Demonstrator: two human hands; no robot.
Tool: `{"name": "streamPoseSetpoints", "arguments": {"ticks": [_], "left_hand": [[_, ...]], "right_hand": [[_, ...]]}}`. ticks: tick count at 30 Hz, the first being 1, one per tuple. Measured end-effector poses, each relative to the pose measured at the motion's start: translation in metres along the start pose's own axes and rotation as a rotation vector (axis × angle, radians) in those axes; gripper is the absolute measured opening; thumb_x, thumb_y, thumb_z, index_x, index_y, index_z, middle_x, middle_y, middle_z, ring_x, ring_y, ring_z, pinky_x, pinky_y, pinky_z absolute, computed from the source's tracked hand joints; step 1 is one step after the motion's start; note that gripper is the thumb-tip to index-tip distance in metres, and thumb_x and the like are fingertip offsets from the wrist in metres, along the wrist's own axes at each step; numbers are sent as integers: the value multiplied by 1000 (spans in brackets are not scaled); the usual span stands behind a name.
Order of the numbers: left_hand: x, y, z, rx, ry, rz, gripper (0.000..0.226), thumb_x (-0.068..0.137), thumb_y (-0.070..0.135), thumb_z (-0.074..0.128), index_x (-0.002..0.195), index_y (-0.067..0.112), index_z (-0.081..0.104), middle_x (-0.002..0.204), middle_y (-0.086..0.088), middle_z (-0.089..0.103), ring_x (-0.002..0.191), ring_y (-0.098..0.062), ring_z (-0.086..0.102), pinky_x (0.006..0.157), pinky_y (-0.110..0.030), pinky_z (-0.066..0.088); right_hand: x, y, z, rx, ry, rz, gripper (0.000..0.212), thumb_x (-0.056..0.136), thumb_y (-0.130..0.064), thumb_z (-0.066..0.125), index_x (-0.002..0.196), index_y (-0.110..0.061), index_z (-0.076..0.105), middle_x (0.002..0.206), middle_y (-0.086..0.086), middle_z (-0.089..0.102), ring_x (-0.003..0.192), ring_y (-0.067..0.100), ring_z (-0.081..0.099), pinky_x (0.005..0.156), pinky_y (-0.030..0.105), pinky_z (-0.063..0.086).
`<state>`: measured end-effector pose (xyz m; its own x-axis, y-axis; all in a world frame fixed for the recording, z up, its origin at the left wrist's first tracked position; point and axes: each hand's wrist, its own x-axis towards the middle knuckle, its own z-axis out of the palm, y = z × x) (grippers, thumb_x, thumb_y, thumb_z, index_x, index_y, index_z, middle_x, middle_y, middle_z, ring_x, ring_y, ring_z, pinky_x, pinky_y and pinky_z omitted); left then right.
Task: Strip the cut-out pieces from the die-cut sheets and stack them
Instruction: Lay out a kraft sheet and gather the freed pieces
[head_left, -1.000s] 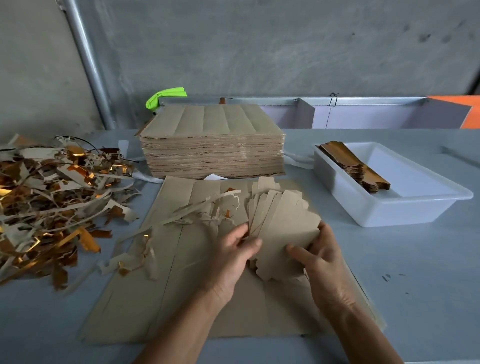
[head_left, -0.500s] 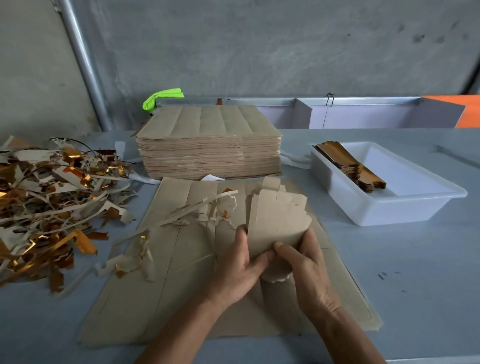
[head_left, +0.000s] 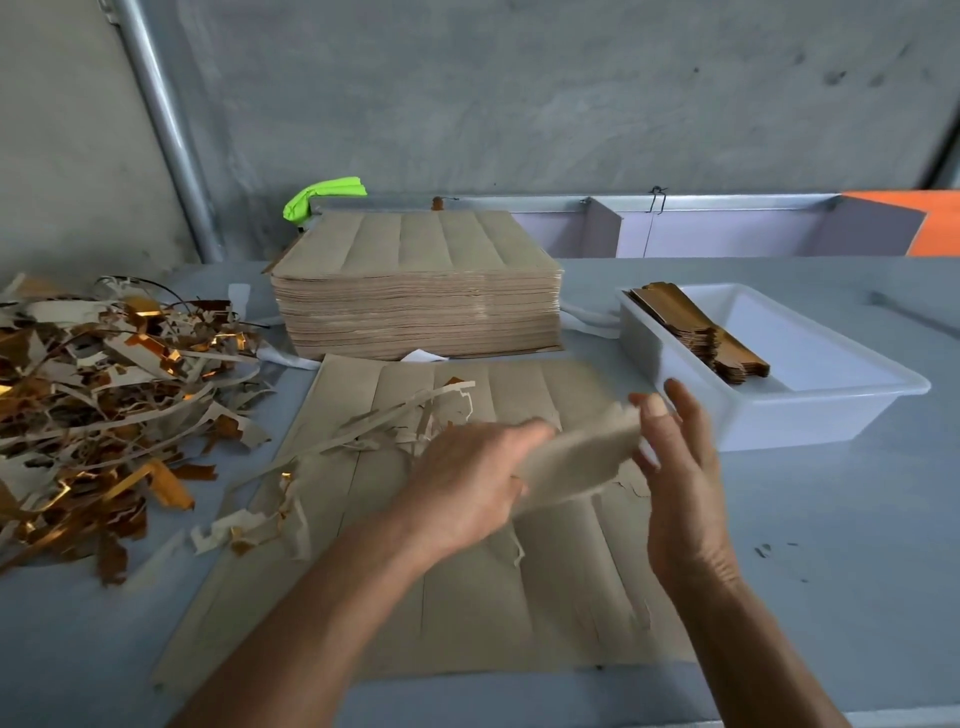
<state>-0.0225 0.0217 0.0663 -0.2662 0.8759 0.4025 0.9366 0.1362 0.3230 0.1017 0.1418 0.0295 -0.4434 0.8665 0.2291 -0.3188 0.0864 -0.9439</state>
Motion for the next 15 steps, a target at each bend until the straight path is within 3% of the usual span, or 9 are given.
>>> {"name": "streamPoseSetpoints", "arguments": {"ticks": [2, 4, 6, 8, 10, 13, 15], "left_hand": [[0, 4, 7, 97, -121, 71, 49, 81, 8, 63, 120, 36, 52, 94, 2, 68, 93, -22, 63, 75, -32, 48], [-2, 3, 17, 57, -167, 32, 53, 80, 13, 69, 125, 37, 52, 108, -2, 68, 102, -20, 62, 84, -33, 49], [-5, -6, 24, -72, -100, -108, 58, 76, 18, 77, 127, 32, 54, 107, -2, 67, 96, -12, 59, 85, -25, 45], [-10, -18, 33, -242, 26, -271, 66, 68, 21, 83, 127, 29, 54, 103, 7, 63, 87, -6, 55, 75, -15, 39], [-16, -24, 44, -474, 131, -425, 68, 64, 18, 86, 121, 32, 53, 103, 13, 54, 92, -1, 53, 79, -14, 40], [-22, -24, 61, -813, 132, -534, 55, 68, 6, 82, 107, 30, 52, 104, 5, 62, 100, -12, 60, 87, -23, 48], [-21, -23, 66, -877, 112, -533, 51, 73, 4, 78, 111, 23, 52, 108, 0, 65, 107, -17, 60, 97, -32, 46]], "right_hand": [[-3, 4, 3, -201, -23, -36, 70, 64, -67, 60, 128, -43, 45, 121, -17, 55, 107, -6, 51, 82, 21, 39], [-5, 16, 4, -329, 23, 4, 49, 68, -63, 64, 111, -38, 59, 112, -11, 61, 95, -3, 55, 72, 21, 40], [-4, 27, 1, -286, 104, 83, 37, 69, -56, 68, 93, -28, 67, 101, 0, 66, 89, 9, 60, 71, 28, 46], [-2, 32, 0, -231, 148, 137, 40, 65, -56, 68, 90, -25, 69, 95, 2, 66, 91, 19, 61, 78, 38, 51], [-2, 33, 4, -196, 189, 159, 37, 67, -55, 69, 87, -24, 69, 95, 3, 66, 93, 22, 61, 81, 44, 52], [-4, 34, 12, -170, 223, 147, 30, 77, -50, 66, 75, -20, 66, 81, 2, 64, 81, 18, 57, 67, 35, 46], [-4, 29, 18, -166, 218, 139, 29, 84, -47, 64, 72, -20, 65, 75, -2, 61, 75, 13, 53, 62, 29, 38]]}}
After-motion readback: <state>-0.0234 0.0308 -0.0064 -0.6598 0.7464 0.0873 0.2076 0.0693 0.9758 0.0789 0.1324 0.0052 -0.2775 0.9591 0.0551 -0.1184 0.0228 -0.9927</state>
